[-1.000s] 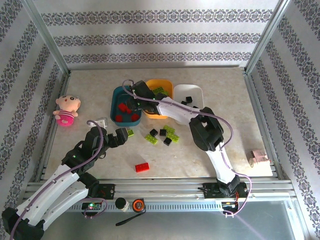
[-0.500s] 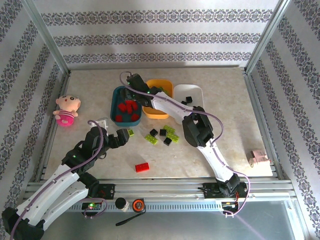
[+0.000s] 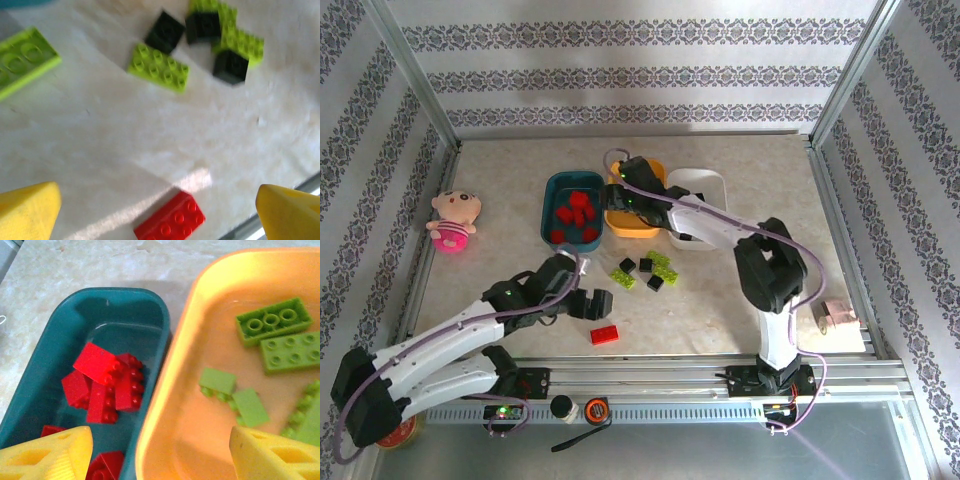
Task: Sort the legos into containers by color
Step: Place the lego in the container, then pick up the lego from the middle-left of the table.
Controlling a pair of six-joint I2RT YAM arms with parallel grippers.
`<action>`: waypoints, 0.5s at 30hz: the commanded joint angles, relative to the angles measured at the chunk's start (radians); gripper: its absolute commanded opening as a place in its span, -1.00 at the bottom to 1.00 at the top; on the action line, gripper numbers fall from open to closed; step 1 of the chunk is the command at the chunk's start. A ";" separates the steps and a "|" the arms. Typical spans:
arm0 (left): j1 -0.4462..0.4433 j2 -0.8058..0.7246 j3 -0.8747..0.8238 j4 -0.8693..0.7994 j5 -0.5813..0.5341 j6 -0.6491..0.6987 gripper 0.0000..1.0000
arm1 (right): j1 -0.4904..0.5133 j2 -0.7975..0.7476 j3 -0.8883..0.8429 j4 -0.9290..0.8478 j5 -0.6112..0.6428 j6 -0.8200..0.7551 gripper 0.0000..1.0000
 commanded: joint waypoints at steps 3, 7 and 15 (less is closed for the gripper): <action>-0.137 0.050 0.007 -0.119 -0.050 0.010 0.97 | -0.010 -0.134 -0.186 0.100 -0.009 0.025 0.46; -0.246 0.109 0.011 -0.151 -0.079 0.009 1.00 | -0.022 -0.188 -0.259 0.114 -0.009 0.030 0.47; -0.321 0.294 0.044 -0.095 -0.137 0.042 0.91 | -0.043 -0.249 -0.323 0.141 -0.012 0.042 0.47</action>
